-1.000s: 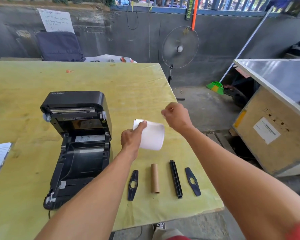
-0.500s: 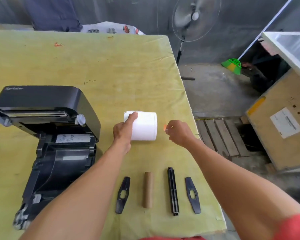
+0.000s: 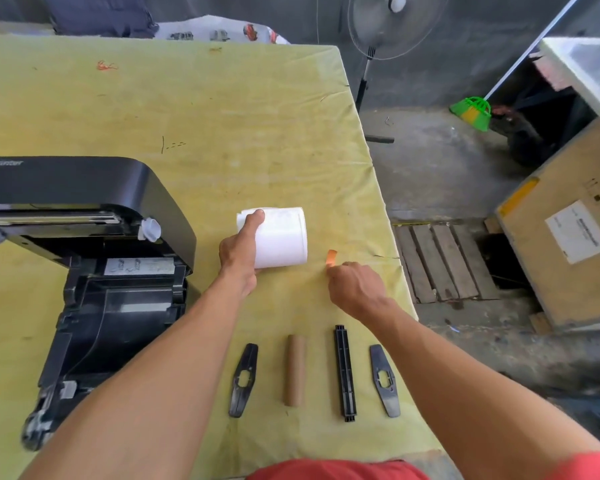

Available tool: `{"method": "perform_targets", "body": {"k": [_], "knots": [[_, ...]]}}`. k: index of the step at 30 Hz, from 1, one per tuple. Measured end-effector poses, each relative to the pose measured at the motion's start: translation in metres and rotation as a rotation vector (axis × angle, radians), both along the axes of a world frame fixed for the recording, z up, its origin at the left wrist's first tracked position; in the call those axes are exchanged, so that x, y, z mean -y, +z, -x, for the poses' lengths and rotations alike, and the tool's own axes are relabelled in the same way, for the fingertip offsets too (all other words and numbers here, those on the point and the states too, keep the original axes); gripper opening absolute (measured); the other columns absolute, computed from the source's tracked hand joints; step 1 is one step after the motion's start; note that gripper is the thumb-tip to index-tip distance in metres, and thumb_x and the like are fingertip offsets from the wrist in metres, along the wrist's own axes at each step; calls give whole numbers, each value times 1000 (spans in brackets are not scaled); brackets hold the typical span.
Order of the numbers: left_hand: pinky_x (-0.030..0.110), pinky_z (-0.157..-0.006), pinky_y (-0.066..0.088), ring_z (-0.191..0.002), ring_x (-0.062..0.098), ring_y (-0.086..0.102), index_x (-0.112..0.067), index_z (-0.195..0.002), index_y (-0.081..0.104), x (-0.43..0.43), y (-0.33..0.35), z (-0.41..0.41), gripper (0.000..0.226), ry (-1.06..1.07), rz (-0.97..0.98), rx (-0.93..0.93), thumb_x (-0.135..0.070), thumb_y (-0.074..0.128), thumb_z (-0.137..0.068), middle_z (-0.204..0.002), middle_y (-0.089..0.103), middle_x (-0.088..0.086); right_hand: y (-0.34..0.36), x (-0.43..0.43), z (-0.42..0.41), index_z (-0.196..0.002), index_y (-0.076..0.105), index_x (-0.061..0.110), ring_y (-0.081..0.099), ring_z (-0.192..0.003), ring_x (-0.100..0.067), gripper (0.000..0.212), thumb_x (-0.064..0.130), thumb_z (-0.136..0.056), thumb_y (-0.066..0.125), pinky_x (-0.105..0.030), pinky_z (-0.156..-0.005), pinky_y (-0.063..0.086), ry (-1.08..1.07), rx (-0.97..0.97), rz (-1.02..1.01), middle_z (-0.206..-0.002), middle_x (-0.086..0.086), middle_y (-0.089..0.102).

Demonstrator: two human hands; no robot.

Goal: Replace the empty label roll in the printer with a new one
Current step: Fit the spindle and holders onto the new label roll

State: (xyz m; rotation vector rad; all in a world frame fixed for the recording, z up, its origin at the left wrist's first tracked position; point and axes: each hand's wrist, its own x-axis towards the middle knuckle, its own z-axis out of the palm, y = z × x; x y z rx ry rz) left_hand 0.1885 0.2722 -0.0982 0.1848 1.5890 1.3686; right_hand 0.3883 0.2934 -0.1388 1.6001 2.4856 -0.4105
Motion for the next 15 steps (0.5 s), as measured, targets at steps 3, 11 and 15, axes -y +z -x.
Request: {"method": "perform_targets", "body": {"k": [3,11,15], "knots": [[51,-81,56,-77,25,67,-17,-84,61,2,5,-2,41,-4,-16,12,-47,78,-62,-86,67,4,4,11,-2,-147,36,19,43,-53,-20,60,9,-88,35,-34,-50,37,-8,65,47,-67,-4,49],[43,-76,56,-74,24,66,-17,-84,61,20,28,2,43,-54,-74,-3,-49,79,-60,-87,67,4,59,2,9,-91,68,3,56,-63,-25,33,34,-93,56,-32,-60,48,-503,-608,330,-78,-8,62],[41,-75,57,-80,26,68,-17,-86,61,32,39,5,49,-70,-100,-7,-52,78,-56,-93,69,7,98,19,25,-102,70,15,63,-75,-16,50,62,-85,62,-30,-63,50,-545,-1014,486,-93,-1,66]]}}
